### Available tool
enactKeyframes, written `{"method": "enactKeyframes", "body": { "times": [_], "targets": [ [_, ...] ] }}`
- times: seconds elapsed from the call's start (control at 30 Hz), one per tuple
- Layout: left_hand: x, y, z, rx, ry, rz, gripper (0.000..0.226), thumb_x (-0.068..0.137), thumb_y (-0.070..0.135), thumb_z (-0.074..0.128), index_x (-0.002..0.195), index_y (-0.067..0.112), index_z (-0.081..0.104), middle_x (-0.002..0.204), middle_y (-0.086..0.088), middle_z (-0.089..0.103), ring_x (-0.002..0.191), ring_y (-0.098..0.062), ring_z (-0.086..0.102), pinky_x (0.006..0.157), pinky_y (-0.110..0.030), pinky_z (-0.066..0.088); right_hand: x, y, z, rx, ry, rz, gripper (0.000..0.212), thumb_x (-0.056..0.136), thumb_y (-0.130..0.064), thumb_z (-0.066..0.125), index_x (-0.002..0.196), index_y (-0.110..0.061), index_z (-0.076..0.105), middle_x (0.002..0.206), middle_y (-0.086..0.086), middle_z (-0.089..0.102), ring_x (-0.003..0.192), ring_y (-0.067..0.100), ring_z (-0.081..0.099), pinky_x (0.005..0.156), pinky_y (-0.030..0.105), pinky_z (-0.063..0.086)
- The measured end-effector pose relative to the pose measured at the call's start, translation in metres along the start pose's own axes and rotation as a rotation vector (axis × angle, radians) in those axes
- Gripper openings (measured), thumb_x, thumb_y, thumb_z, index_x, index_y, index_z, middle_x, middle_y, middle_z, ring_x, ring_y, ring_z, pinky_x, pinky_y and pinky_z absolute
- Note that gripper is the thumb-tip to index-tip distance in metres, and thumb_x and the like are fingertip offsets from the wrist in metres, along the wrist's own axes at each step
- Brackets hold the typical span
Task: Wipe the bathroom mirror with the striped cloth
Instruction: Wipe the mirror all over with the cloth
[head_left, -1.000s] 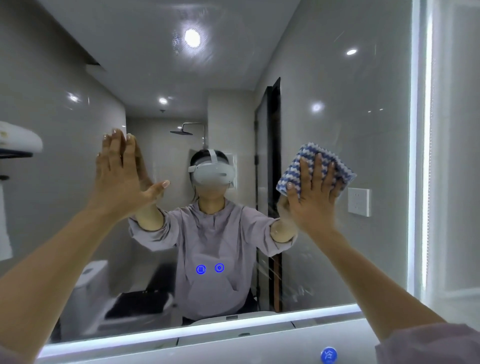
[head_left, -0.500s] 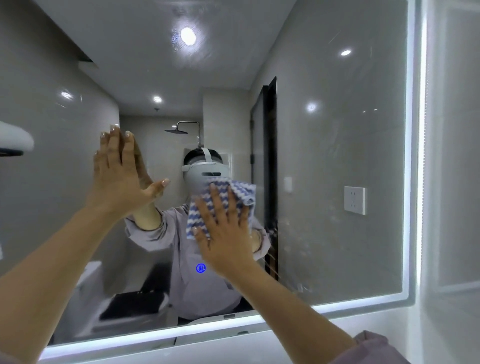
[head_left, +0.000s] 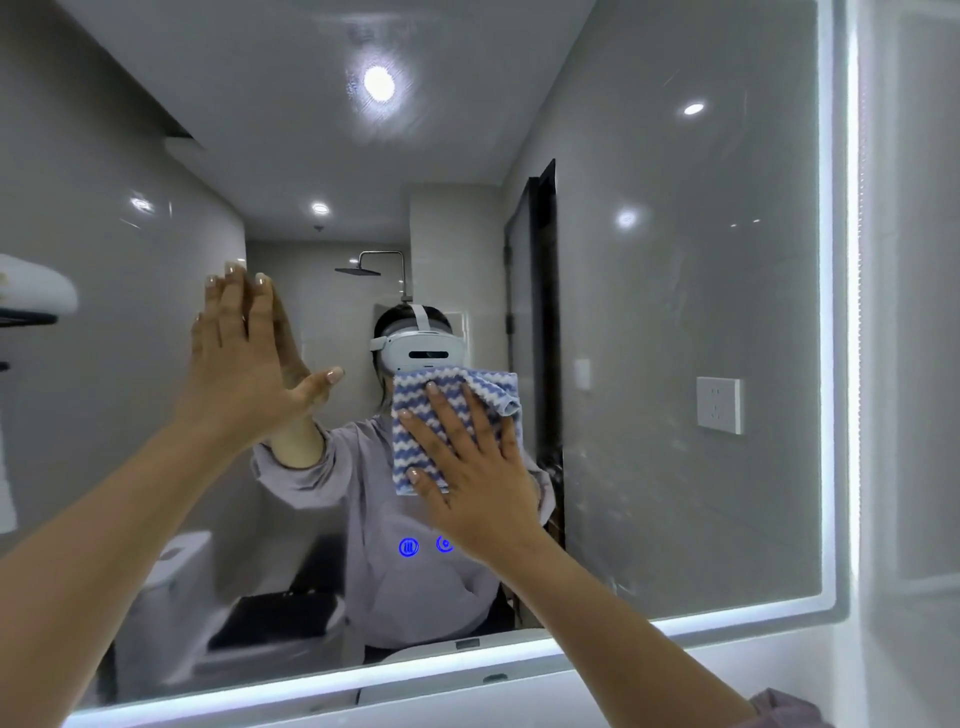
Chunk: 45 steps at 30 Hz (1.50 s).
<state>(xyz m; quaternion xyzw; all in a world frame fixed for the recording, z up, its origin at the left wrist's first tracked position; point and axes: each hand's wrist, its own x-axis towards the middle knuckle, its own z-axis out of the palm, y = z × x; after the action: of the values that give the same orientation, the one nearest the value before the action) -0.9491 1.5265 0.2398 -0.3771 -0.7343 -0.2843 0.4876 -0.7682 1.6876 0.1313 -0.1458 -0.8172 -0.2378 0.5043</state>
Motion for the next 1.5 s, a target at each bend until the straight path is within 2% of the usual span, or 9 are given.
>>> {"method": "enactKeyframes", "body": {
  "times": [0.27, 0.4, 0.5, 0.77, 0.97, 1.07, 1.23, 1.37, 1.5],
  "targets": [
    [-0.002, 0.0, 0.0, -0.018, 0.004, 0.017, 0.115, 0.066, 0.076, 0.041, 0.15, 0.009, 0.0, 0.159, -0.015, -0.008, 0.146, -0.029, -0.01, 0.115, -0.05, 0.003, -0.027, 0.068, -0.015, -0.034, -0.013, 0.107, 0.056, 0.095, -0.045, 0.03, 0.148, -0.028, 0.025, 0.157, 0.004, 0.018, 0.145, 0.028, 0.011, 0.111, 0.055, 0.018],
    [-0.002, 0.001, 0.0, -0.024, 0.017, 0.014, 0.114, 0.067, 0.074, 0.044, 0.15, 0.006, 0.003, 0.159, -0.017, -0.005, 0.146, -0.031, -0.009, 0.115, -0.051, 0.003, -0.048, 0.111, -0.024, -0.113, -0.042, 0.207, 0.06, 0.096, -0.048, 0.02, 0.15, -0.023, 0.009, 0.158, 0.011, 0.01, 0.146, 0.033, 0.006, 0.115, 0.058, 0.012],
    [-0.001, 0.001, 0.001, -0.024, 0.02, 0.016, 0.114, 0.067, 0.073, 0.046, 0.149, 0.006, 0.004, 0.158, -0.017, -0.004, 0.146, -0.032, -0.008, 0.115, -0.051, 0.004, -0.054, 0.124, -0.026, -0.091, -0.035, 0.308, 0.062, 0.096, -0.053, 0.014, 0.15, -0.023, 0.014, 0.158, 0.012, 0.011, 0.146, 0.032, 0.0, 0.116, 0.056, 0.006],
    [0.0, -0.003, 0.008, -0.01, 0.047, 0.032, 0.112, 0.074, 0.067, 0.059, 0.148, 0.006, 0.003, 0.157, -0.02, -0.001, 0.145, -0.034, -0.006, 0.113, -0.055, 0.007, -0.048, 0.094, -0.016, -0.05, 0.052, 0.426, 0.066, 0.098, -0.055, 0.008, 0.149, -0.014, 0.008, 0.156, 0.018, 0.005, 0.143, 0.039, 0.001, 0.116, 0.054, -0.005],
    [0.001, -0.001, 0.008, -0.015, 0.051, 0.019, 0.112, 0.074, 0.066, 0.061, 0.149, 0.006, 0.001, 0.158, -0.018, -0.003, 0.145, -0.032, -0.008, 0.114, -0.052, 0.004, -0.045, 0.062, -0.002, -0.054, 0.058, 0.431, 0.084, 0.091, -0.043, 0.056, 0.149, -0.015, 0.002, 0.157, 0.015, -0.003, 0.144, 0.038, -0.005, 0.116, 0.053, -0.009],
    [0.0, -0.001, 0.005, -0.01, 0.038, 0.015, 0.113, 0.072, 0.067, 0.058, 0.149, 0.007, 0.001, 0.158, -0.017, -0.006, 0.146, -0.03, -0.011, 0.114, -0.05, 0.001, -0.042, 0.04, 0.0, -0.005, 0.06, 0.398, 0.074, 0.094, -0.04, 0.048, 0.149, -0.016, 0.005, 0.157, 0.011, -0.004, 0.144, 0.036, -0.005, 0.116, 0.054, -0.007],
    [0.0, 0.003, 0.002, 0.002, 0.026, 0.01, 0.112, 0.074, 0.064, 0.061, 0.149, 0.006, 0.0, 0.158, -0.017, -0.008, 0.146, -0.03, -0.012, 0.115, -0.048, -0.001, -0.037, 0.003, 0.004, 0.059, -0.098, 0.357, 0.066, 0.096, -0.049, 0.018, 0.147, -0.025, -0.018, 0.158, 0.014, -0.016, 0.143, 0.032, -0.019, 0.115, 0.055, -0.009],
    [0.0, 0.005, -0.001, -0.001, 0.023, 0.006, 0.113, 0.073, 0.061, 0.064, 0.149, 0.005, 0.002, 0.158, -0.018, -0.006, 0.146, -0.032, -0.011, 0.115, -0.048, 0.0, -0.032, -0.021, 0.01, 0.098, -0.142, 0.318, 0.071, 0.098, -0.048, 0.019, 0.139, -0.031, -0.036, 0.152, 0.003, -0.032, 0.14, 0.028, -0.029, 0.114, 0.052, -0.016],
    [-0.001, 0.006, -0.003, -0.005, 0.019, 0.009, 0.113, 0.074, 0.061, 0.063, 0.149, 0.004, 0.002, 0.158, -0.017, -0.007, 0.146, -0.032, -0.011, 0.116, -0.047, -0.001, -0.032, -0.018, 0.009, 0.099, -0.152, 0.301, 0.076, 0.099, -0.048, 0.029, 0.14, -0.033, -0.034, 0.152, 0.002, -0.033, 0.142, 0.028, -0.026, 0.115, 0.052, -0.013]
  ]
}}
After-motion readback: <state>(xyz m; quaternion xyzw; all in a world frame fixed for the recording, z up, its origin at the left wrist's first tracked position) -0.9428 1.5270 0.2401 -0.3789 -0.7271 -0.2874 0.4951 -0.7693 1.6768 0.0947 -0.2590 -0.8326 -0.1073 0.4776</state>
